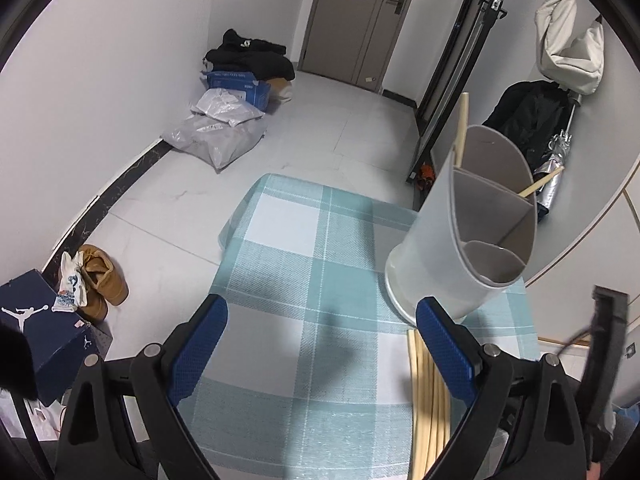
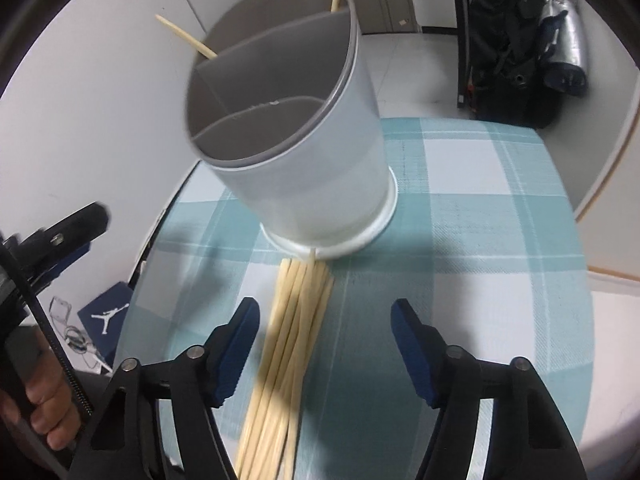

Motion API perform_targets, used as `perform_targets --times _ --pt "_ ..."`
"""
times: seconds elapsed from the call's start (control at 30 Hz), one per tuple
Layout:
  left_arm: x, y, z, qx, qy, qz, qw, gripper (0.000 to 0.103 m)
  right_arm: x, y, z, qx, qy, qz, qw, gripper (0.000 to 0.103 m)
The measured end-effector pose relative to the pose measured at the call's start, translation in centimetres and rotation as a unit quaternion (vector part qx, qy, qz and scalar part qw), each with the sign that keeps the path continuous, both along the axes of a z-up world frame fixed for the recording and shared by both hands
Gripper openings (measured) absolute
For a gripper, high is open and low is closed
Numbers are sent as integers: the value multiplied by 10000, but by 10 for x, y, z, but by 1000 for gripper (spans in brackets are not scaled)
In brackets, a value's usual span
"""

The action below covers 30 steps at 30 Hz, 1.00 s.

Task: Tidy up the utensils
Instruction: 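Lower the right gripper to the chopstick pile and pinch another chopstick, then lift the chopstick with the right gripper and carry it over the holder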

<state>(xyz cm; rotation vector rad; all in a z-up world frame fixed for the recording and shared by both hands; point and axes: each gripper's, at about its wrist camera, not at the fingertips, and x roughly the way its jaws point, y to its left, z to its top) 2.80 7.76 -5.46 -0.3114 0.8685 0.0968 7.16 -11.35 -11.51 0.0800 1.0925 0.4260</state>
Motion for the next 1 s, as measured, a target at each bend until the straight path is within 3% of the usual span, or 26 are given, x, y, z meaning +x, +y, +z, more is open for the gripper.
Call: perform_targets --times 0.1,0.27,0.5,1.0 --pt "2 3 -3 -14 94 -43 9999 94 9 5 -12 -10 162 6 9999 45" --pt "6 4 -7 -23 208 -50 9998 94 14 5 -19 73 178 15 9998 33" --pt "8 5 -11 -15 306 -55 9995 94 14 6 -22 128 242 65 9996 7" --pt "15 -12 -29 104 662 -279 9974 94 9 -21 0 917 210 -305 9951 5"
